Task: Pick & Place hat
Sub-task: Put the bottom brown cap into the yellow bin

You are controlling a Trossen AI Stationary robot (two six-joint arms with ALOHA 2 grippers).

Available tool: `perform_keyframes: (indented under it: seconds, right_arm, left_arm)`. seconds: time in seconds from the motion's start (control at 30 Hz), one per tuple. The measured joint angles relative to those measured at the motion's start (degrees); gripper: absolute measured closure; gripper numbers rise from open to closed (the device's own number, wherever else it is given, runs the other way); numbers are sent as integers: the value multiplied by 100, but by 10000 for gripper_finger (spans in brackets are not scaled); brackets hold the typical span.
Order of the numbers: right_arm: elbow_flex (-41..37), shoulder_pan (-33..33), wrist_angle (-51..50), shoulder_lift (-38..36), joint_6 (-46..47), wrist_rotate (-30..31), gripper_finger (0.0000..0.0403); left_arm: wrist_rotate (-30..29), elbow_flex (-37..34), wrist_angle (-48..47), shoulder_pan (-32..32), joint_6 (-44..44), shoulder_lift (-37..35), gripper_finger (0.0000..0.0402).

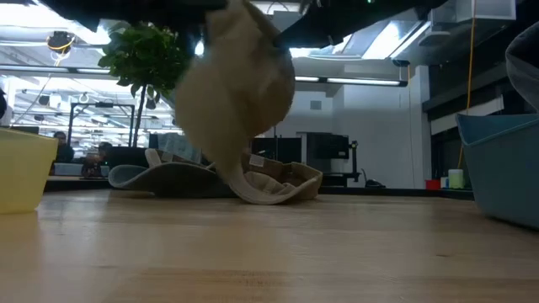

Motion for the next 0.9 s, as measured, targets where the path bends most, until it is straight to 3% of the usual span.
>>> perform_keyframes:
  seconds: [0.23,0.47,0.9]
  right_arm:
    - [0,-1,-212,0,175,-1127,217]
    - [0,-1,-13,0,213,-1176,141]
    - [2,-92,1134,38,-96,-1179,120]
  left_arm:
    - [491,0,-635,0,-89,-851,398]
    - [752,0,-865,-4,-114,-1283,398]
    - [857,0,-851,-4,-92,-1312,396]
